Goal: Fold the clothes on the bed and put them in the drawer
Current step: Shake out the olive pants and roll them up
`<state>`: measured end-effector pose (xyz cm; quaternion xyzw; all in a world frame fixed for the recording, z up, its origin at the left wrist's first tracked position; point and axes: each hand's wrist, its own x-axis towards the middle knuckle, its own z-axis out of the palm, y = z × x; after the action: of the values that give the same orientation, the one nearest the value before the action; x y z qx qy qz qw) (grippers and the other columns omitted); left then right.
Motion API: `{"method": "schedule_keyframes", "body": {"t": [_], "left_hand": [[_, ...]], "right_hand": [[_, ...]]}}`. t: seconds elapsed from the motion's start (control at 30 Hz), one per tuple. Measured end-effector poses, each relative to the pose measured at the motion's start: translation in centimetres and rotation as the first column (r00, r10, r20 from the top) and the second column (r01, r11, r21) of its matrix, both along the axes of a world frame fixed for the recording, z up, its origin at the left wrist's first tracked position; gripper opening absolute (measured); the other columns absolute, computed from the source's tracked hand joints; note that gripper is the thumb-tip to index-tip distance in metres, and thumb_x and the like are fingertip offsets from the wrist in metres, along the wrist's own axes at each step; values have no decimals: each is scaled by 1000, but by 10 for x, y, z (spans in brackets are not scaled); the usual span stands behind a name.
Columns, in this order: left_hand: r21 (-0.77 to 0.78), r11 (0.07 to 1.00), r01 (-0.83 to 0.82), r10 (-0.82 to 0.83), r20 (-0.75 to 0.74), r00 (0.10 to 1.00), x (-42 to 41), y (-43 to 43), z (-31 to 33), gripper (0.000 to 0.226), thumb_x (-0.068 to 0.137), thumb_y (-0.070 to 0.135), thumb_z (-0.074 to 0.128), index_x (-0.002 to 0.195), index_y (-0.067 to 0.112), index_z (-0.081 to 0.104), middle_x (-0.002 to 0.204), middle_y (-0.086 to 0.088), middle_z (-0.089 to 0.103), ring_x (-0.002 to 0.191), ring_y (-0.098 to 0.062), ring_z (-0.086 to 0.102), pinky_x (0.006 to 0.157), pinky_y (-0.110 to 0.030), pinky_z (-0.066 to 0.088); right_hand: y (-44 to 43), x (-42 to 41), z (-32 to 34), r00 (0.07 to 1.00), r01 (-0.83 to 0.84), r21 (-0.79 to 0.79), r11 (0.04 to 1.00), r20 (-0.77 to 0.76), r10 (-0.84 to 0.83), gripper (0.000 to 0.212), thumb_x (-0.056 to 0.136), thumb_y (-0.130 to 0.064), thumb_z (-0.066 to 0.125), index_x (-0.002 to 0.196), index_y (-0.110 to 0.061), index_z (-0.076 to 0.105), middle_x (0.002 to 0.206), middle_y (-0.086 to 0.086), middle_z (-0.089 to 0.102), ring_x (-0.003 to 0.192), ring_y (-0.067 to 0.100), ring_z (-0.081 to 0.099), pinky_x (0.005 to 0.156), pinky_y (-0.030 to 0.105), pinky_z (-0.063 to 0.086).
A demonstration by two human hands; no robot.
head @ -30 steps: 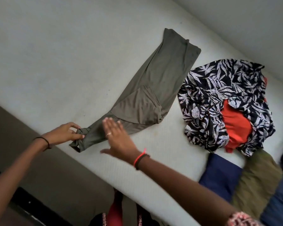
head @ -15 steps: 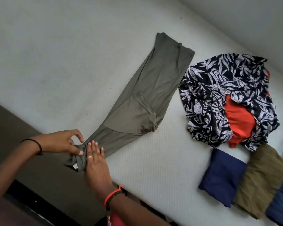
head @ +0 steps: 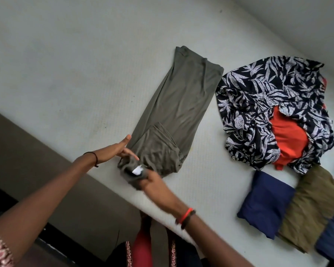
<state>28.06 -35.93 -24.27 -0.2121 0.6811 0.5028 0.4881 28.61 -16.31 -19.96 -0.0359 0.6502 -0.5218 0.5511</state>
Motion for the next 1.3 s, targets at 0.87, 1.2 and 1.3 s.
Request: {"method": "schedule_keyframes", "body": {"t": [0.87, 1.2, 1.3], "left_hand": [[-923, 329, 199, -943, -308, 129, 45, 0, -75, 90, 75, 11, 59, 150, 8, 9, 159, -8, 2, 146, -20, 4, 117, -47, 9], [-915, 308, 263, -951, -303, 60, 57, 0, -66, 81, 83, 23, 41, 149, 7, -2, 157, -8, -15, 146, -19, -4, 117, -51, 3], [-865, 421, 274, -906, -415, 81, 61, 2, -45, 79, 72, 5, 26, 150, 9, 11, 158, -5, 1, 145, -16, 9, 117, -47, 7]], "right_hand": [[-21, 41, -95, 475, 73, 662, 746, -681, 557, 62, 85, -10, 38, 144, 7, 27, 153, 24, 22, 144, 33, 20, 117, 47, 13], [-16, 42, -89, 473, -23, 675, 738, -643, 602, 58, 82, -5, 25, 136, 9, 40, 143, 27, 39, 136, 35, 36, 109, 47, 34], [-5, 54, -80, 509, -41, 650, 759, -640, 576, 64, 76, -6, 28, 138, 10, 35, 138, 26, 47, 131, 35, 44, 101, 48, 43]]}}
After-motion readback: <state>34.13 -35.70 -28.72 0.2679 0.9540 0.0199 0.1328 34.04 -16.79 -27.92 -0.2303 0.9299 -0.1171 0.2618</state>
